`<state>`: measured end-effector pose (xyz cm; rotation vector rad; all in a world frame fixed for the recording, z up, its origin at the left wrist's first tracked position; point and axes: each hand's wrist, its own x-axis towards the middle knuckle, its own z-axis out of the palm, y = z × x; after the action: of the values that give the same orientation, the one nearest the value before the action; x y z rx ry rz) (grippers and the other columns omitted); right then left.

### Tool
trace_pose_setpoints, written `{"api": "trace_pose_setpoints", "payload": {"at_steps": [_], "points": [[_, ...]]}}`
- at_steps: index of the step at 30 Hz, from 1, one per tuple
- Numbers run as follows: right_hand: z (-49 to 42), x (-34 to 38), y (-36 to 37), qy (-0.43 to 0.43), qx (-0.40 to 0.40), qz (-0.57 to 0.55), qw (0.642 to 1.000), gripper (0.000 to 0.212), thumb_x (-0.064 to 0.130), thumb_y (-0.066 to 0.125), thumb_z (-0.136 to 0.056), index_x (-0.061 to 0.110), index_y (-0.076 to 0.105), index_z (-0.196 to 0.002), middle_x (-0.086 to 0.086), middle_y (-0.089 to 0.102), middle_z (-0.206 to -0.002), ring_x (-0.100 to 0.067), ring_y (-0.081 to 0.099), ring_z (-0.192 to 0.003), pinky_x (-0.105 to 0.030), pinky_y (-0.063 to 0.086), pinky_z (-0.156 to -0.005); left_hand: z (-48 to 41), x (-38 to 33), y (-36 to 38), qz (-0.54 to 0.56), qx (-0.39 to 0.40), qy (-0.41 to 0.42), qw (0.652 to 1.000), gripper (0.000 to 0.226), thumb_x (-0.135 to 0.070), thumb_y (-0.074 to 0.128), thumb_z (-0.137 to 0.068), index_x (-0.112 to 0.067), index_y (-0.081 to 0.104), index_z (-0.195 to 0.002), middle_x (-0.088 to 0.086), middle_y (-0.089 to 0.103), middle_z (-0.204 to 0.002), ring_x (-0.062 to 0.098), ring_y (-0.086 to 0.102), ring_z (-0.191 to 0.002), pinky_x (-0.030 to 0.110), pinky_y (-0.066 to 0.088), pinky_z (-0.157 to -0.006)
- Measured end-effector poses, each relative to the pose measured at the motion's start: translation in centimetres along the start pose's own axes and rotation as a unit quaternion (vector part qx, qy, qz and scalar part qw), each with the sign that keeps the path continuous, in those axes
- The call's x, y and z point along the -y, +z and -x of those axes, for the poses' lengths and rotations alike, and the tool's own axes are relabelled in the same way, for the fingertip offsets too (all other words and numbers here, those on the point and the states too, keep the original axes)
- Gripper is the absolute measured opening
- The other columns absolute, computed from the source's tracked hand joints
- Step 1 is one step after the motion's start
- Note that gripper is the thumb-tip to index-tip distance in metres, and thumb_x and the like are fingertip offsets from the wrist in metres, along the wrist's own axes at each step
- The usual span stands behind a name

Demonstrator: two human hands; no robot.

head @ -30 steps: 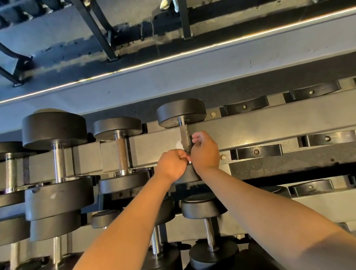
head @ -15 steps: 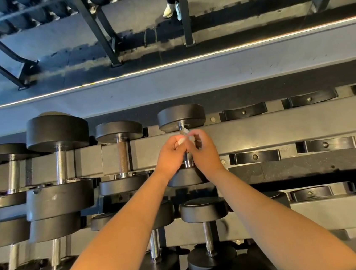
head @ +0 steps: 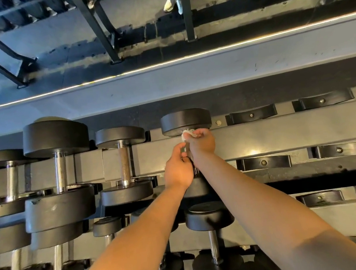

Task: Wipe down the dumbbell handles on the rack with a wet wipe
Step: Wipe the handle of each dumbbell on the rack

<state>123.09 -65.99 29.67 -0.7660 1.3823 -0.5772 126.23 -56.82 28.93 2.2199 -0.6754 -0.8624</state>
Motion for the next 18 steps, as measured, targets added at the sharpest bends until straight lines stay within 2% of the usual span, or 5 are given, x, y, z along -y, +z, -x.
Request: {"api": "trace_pose_setpoints", "payload": {"at_steps": [4,8,10,14,18], "points": [[-0.9,0.2,0.5,0.048,-0.009,-0.02,0.999,0.027,0.012,0.082,-0.08,0.016,0.064,-0.099,-0.001,0.065,-0.098,-0.014,0.064,-0.073,-0.012,0.042,-0.038,0.0,0.4,0.0,0.013,0.006,0.0,1.0,0.038,-0.024,0.038,-0.105,-0.049,0.046,-0.133,-0.008,0.069,-0.098,0.015,0.068,-0.081,0.042,0.06,-0.072],[-1.4,-0.2,0.2,0.102,-0.006,-0.083,0.991,0.027,0.012,0.089,-0.071,0.02,0.072,-0.091,-0.002,0.074,-0.096,-0.023,0.071,-0.085,-0.032,0.06,-0.068,-0.2,0.5,-0.1,0.023,-0.007,-0.001,1.0,0.038,-0.022,0.039,-0.105,-0.051,0.05,-0.128,-0.009,0.069,-0.099,0.014,0.069,-0.083,0.04,0.06,-0.074],[-1.2,-0.3,0.0,0.118,-0.016,-0.11,0.987,0.024,0.013,0.088,-0.073,0.023,0.073,-0.09,-0.001,0.073,-0.096,-0.023,0.069,-0.089,-0.036,0.061,-0.077,-0.1,0.4,-0.2,0.029,-0.005,-0.007,1.0,0.04,-0.019,0.04,-0.105,-0.051,0.052,-0.126,-0.011,0.069,-0.098,0.011,0.069,-0.084,0.038,0.06,-0.075],[-0.9,0.3,-0.4,0.114,-0.051,-0.144,0.982,0.018,0.011,0.082,-0.08,0.024,0.07,-0.088,-0.003,0.071,-0.094,-0.025,0.069,-0.083,-0.029,0.056,-0.057,0.0,0.2,-0.3,0.045,-0.003,-0.013,0.999,0.039,-0.018,0.04,-0.105,-0.044,0.054,-0.13,-0.013,0.069,-0.094,0.008,0.068,-0.08,0.033,0.06,-0.073],[-0.5,-0.4,-0.4,0.063,-0.071,-0.081,0.992,0.016,0.009,0.076,-0.085,0.022,0.066,-0.087,-0.004,0.07,-0.094,-0.024,0.07,-0.086,-0.035,0.061,-0.073,0.2,-0.1,-0.4,0.054,-0.002,-0.017,0.998,0.039,-0.017,0.04,-0.105,-0.045,0.055,-0.128,-0.016,0.067,-0.095,0.006,0.066,-0.084,0.027,0.057,-0.073]]}}
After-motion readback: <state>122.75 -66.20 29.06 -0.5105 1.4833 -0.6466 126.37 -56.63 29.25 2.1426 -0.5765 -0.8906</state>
